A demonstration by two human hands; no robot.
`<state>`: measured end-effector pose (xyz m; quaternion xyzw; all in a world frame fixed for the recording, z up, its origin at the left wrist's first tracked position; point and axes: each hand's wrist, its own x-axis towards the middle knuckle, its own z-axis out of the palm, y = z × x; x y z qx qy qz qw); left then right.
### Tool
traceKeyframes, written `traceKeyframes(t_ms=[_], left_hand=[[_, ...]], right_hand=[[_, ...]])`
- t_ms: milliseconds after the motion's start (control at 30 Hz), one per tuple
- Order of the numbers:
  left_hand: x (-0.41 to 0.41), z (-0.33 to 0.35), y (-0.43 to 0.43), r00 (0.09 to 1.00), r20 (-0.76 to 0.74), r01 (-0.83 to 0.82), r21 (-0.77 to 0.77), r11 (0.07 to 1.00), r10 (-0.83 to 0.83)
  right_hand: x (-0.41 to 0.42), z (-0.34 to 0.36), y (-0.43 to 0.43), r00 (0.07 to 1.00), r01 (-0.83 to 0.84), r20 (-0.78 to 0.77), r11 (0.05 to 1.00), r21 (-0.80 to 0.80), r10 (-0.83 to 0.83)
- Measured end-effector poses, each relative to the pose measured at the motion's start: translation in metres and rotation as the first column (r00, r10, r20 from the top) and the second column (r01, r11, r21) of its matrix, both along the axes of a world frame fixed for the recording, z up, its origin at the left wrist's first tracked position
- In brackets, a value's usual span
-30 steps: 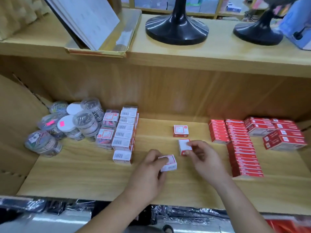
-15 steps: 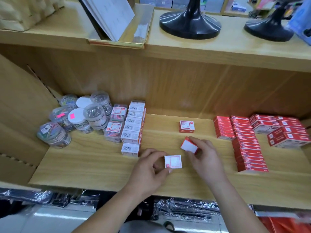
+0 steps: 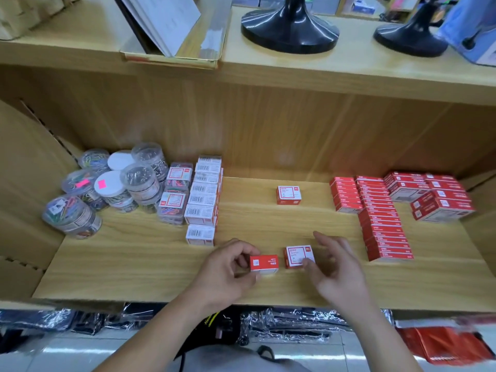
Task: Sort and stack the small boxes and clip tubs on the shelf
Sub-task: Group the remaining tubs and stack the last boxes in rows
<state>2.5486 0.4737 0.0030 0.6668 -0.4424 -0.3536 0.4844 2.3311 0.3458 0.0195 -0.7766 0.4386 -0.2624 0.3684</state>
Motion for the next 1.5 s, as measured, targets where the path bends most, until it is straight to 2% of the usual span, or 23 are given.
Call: traceKeyframes(t_ms=[100, 267, 300, 400, 567, 667, 733, 800, 867, 933, 1033, 1100, 1233, 1333, 1433, 1500], left_hand=[[0.0, 0.002, 0.0, 1.0, -0.013, -0.004, 0.005, 1.0, 0.005], [0.0, 0.003, 0.0, 0.994, -0.106, -0.025, 0.032, 0.999, 0.029], [0.001, 0.004, -0.001, 0.994, -0.106, -0.016, 0.035, 0.999, 0.02], [-0.003, 0.008, -0.002, 0.997, -0.076, -0.013, 0.042, 0.999, 0.016], [-0.013, 0.01, -0.003, 0.996, -0.014, -0.089, 0.03, 0.996, 0.089], [-0.005, 0.002, -0.012, 0.997, 0.043, -0.07, 0.064, 0.995, 0.067], [-0.003, 0.004, -0.016, 0.983, 0.181, -0.002, 0.087, 0.996, -0.014], [-0.005, 0.011, -0.017, 0.959, 0.275, 0.04, 0.095, 0.995, -0.065], [-0.007, 0.019, -0.011, 0.962, 0.263, 0.057, 0.076, 0.995, -0.075], [-0.005, 0.023, 0.005, 0.967, 0.249, 0.052, 0.052, 0.997, -0.063], [0.011, 0.021, 0.039, 0.96, 0.279, -0.032, 0.021, 0.999, 0.025], [0.032, 0.018, 0.061, 0.954, 0.286, -0.097, 0.004, 0.995, 0.092], [0.066, 0.022, 0.076, 0.926, 0.343, -0.187, 0.051, 0.981, 0.159], [0.074, 0.027, 0.073, 0.914, 0.38, -0.179, 0.062, 0.982, 0.143], [0.073, 0.024, 0.074, 0.9, 0.426, -0.144, 0.081, 0.986, 0.096], [0.07, 0.023, 0.076, 0.88, 0.465, -0.152, 0.09, 0.984, 0.094]], right_hand=[[-0.001, -0.004, -0.003, 0.987, -0.042, -0.157, 0.999, 0.013, 0.044], [0.003, -0.004, 0.004, 0.992, -0.03, -0.122, 0.995, -0.093, 0.019], [0.006, -0.003, 0.007, 0.996, 0.002, -0.088, 0.998, -0.069, -0.008], [0.022, 0.0, 0.011, 0.995, 0.066, 0.063, 0.989, 0.133, -0.075], [0.032, 0.004, 0.014, 0.985, -0.125, 0.154, 0.945, 0.302, 0.081], [0.028, 0.007, 0.011, 0.972, -0.229, 0.129, 0.9, 0.371, 0.195], [0.028, 0.004, 0.012, 0.97, -0.241, 0.079, 0.906, 0.347, 0.228], [0.033, 0.0, 0.013, 0.976, -0.217, 0.045, 0.948, 0.231, 0.213], [0.039, 0.002, 0.015, 0.976, -0.216, 0.055, 0.961, 0.171, 0.21], [0.047, 0.004, 0.021, 0.964, -0.259, 0.107, 0.946, 0.195, 0.242], [0.074, 0.004, 0.044, 0.937, -0.338, 0.178, 0.912, 0.232, 0.302], [0.098, -0.003, 0.06, 0.928, -0.355, 0.187, 0.917, 0.182, 0.322], [0.127, -0.013, 0.066, 0.954, -0.288, -0.063, 0.955, 0.072, 0.292], [0.133, -0.006, 0.071, 0.892, -0.379, -0.256, 0.925, 0.026, 0.373], [0.133, 0.003, 0.074, 0.851, -0.451, -0.327, 0.891, -0.052, 0.411], [0.132, 0.007, 0.074, 0.842, -0.462, -0.325, 0.887, -0.02, 0.431]])
